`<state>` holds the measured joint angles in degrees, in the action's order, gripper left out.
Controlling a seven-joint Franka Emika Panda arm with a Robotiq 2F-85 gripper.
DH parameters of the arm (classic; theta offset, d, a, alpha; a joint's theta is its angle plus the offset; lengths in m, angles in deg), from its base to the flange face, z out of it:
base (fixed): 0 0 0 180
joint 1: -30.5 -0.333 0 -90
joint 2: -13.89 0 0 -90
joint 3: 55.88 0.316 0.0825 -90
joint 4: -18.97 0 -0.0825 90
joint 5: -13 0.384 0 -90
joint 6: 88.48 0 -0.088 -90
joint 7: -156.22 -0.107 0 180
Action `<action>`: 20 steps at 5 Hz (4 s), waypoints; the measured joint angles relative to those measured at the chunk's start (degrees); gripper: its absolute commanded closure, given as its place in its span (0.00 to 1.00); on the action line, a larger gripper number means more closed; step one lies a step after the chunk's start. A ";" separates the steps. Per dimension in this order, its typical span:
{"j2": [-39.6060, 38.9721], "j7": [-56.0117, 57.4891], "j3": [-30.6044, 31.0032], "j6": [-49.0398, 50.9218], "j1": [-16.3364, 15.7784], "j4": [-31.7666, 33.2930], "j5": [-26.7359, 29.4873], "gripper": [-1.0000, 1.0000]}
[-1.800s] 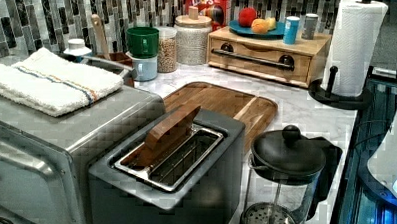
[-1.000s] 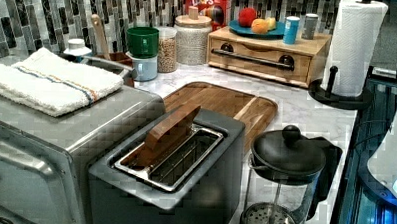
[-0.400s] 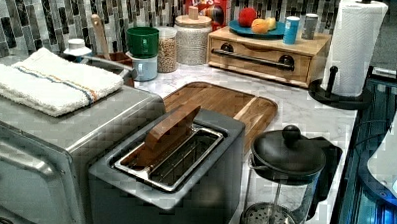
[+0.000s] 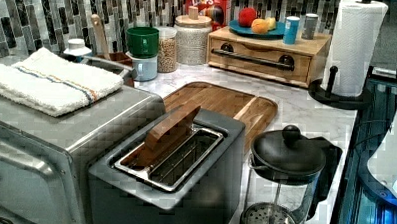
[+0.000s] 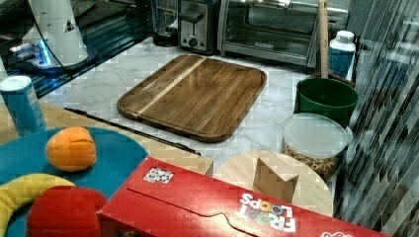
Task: Open the drawer.
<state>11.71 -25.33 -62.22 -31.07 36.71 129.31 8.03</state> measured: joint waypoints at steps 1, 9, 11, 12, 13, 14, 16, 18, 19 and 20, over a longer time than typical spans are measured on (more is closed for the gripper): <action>-2.04 3.72 -2.68 -2.21 1.08 0.00 -0.17 0.00; -7.65 12.98 -5.15 -21.43 7.34 9.74 -5.23 0.00; -9.35 12.65 -6.43 -24.82 7.45 11.97 -5.24 0.00; -10.52 12.65 -6.53 -24.82 7.59 13.20 -4.73 0.00; -11.71 12.65 -6.36 -27.78 7.57 15.33 -4.50 0.00; -13.15 10.13 -6.47 -29.29 7.51 17.12 -4.51 0.00; -16.76 8.00 -7.30 -29.01 7.71 17.68 -6.89 0.00; -16.26 8.03 -7.32 -26.38 7.97 17.68 -6.53 0.00; -15.77 8.36 -5.92 -26.38 9.14 17.68 -6.50 0.00; -15.47 8.36 -5.15 -26.89 9.88 18.02 -6.51 0.00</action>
<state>-3.76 -16.97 -67.38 -57.95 46.59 147.32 1.52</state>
